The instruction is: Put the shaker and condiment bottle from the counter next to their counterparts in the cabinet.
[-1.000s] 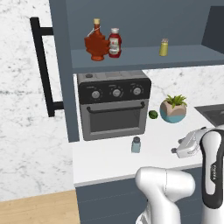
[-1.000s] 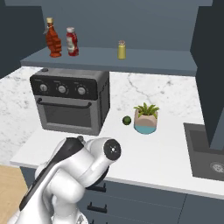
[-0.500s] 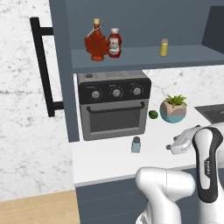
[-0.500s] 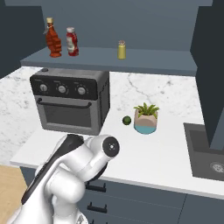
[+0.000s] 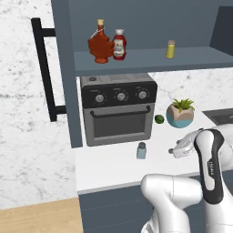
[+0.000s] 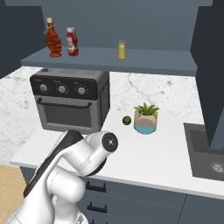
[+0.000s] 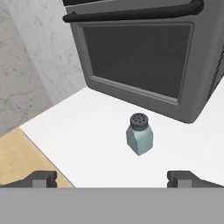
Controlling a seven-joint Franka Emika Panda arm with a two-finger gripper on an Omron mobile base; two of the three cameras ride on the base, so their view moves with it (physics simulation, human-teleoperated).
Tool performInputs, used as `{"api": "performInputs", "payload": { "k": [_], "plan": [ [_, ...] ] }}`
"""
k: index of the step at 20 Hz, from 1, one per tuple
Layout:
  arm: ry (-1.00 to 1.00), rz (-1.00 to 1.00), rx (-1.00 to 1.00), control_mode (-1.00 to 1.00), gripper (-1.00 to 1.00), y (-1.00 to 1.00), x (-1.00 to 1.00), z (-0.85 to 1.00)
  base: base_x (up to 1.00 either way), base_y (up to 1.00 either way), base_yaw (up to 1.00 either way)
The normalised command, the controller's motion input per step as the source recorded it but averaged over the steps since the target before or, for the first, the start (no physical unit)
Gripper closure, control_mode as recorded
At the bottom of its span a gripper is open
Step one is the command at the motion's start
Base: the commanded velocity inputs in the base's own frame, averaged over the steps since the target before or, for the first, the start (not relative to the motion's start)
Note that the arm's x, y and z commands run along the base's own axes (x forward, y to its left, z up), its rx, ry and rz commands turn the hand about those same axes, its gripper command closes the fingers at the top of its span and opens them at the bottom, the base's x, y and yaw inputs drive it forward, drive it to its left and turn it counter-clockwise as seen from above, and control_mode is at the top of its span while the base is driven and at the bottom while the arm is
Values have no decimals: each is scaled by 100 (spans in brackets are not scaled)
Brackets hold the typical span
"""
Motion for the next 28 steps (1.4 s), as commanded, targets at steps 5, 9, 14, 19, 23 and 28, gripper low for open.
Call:
{"api": "performInputs", "payload": {
  "k": [5,9,14,19,23,28],
  "plan": [
    [7,0,-1,-100,-100,15,16,-24,0,0,0],
    [4,0,0,-100,-100,23,24,-25,0,0,0],
    [0,0,0,-100,-100,2,2,-14,0,0,0],
    [0,0,0,-100,-100,0,8,-10,0,0,0],
    [0,0,0,-100,-100,3,15,-4,0,0,0],
    [0,0,0,-100,-100,4,17,0,0,0,0]
  ]
}}
